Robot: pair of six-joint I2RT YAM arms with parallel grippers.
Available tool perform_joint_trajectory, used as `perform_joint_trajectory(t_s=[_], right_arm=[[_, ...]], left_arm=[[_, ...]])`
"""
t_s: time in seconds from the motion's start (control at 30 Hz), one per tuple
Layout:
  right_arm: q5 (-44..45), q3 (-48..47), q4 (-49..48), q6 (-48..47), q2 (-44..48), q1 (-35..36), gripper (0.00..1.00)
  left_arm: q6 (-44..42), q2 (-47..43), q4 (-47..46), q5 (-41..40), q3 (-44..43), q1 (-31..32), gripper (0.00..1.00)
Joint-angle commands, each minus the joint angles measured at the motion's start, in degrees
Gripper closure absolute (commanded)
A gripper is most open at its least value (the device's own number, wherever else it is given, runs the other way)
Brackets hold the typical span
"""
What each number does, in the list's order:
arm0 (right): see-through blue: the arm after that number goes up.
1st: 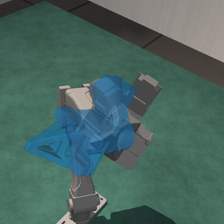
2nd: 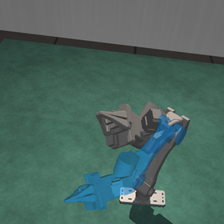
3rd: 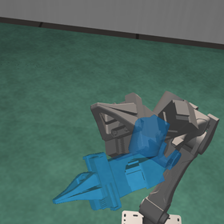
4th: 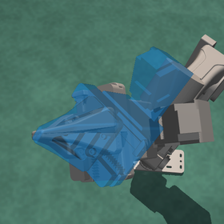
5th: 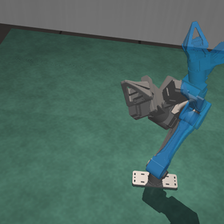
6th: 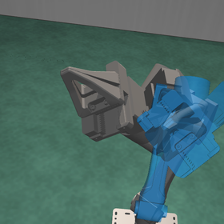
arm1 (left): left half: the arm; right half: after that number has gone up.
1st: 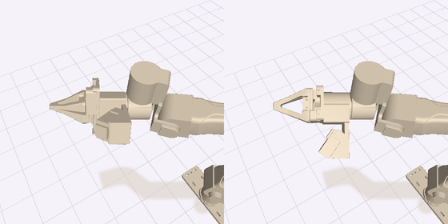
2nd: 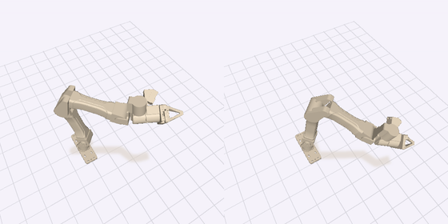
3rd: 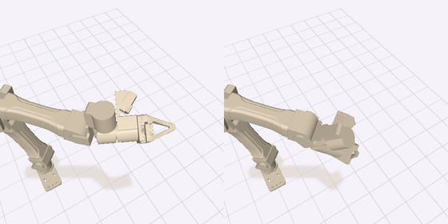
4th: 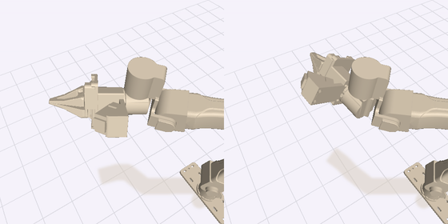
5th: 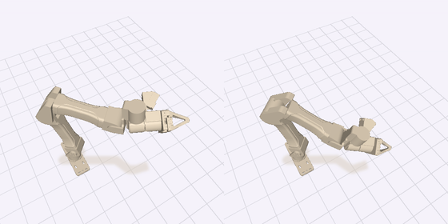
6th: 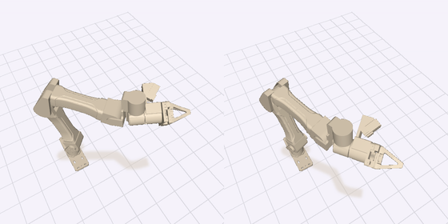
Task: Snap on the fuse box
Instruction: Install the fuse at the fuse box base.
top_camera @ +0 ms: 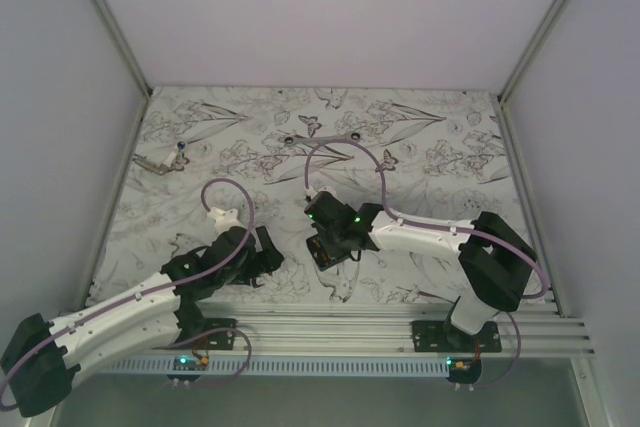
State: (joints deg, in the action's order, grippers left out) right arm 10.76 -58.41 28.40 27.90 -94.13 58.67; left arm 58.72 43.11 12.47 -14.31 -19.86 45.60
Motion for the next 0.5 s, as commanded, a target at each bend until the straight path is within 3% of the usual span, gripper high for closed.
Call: perform_joint_trajectory(t_s=[0.0,0.27,0.47], right_arm=[[-2.93,4.7,7.84,1.99,-4.39,-0.14,1.0],[-3.3,8.79,6.92,2.43,-9.53,-0.62,1.0],[-2.63,4.06,3.75,-0.59,-0.58,-0.14,1.0]], left_arm=[[-0.47,0.33,1.43,-1.56,-0.07,-0.52,0.09],[-0.78,0.74,1.43,-1.67,-0.18,-0.6,0.09],[-1.16,0.72,1.55,-1.6,-0.5,-0.69,0.09]])
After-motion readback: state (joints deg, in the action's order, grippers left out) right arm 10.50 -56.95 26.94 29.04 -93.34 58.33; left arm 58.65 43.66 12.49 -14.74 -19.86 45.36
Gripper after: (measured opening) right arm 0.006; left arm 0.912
